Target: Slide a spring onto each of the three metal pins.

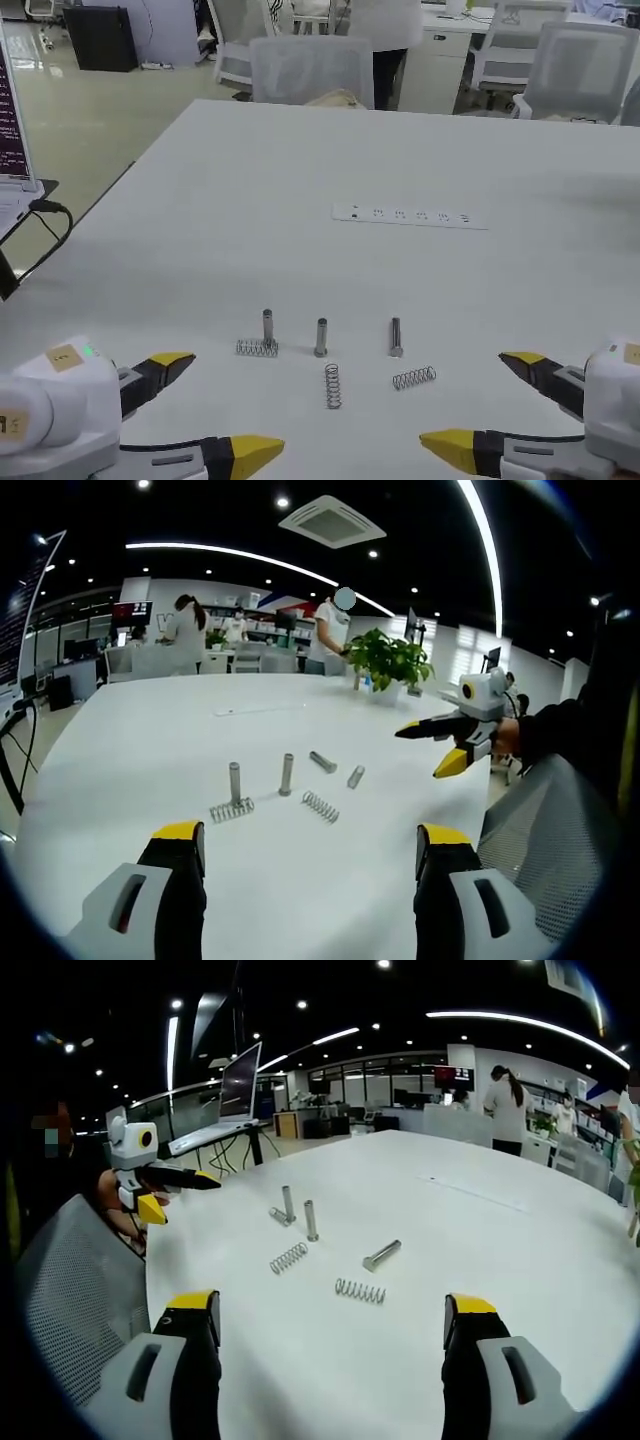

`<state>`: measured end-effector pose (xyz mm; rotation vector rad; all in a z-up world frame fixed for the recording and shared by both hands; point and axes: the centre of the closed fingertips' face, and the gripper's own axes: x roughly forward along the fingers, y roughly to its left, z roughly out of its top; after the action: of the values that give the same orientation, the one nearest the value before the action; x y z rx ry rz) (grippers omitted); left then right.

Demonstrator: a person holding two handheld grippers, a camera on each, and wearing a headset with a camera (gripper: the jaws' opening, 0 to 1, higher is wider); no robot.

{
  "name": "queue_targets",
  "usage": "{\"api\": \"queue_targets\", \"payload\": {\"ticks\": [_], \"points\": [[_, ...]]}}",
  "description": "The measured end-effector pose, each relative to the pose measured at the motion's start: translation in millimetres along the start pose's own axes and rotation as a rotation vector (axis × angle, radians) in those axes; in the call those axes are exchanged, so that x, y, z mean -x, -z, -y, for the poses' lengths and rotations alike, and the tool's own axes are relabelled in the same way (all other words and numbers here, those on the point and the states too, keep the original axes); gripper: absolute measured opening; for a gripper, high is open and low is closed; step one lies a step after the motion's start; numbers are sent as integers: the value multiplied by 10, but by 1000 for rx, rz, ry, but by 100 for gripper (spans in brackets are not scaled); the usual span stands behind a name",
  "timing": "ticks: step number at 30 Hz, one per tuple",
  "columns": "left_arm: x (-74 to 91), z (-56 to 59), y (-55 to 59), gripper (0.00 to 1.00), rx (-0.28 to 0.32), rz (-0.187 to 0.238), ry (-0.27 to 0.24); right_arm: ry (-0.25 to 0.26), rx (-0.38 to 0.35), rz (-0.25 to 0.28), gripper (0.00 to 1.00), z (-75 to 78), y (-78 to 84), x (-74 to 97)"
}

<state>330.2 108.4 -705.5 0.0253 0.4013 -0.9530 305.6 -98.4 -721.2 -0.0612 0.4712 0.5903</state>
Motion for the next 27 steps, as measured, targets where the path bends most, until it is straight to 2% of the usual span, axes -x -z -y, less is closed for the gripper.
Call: {"api": "queue_targets", "payload": {"ticks": [17, 23, 27], "points": [[8, 5, -36, 83, 1, 12, 2, 20, 3, 7, 88, 68, -68, 14], [12, 2, -41, 83, 1, 14, 1, 24, 3, -3, 88, 72, -44, 22], [9, 8, -35, 83, 0, 11, 4, 33, 0, 9, 87, 109, -117, 42]]}}
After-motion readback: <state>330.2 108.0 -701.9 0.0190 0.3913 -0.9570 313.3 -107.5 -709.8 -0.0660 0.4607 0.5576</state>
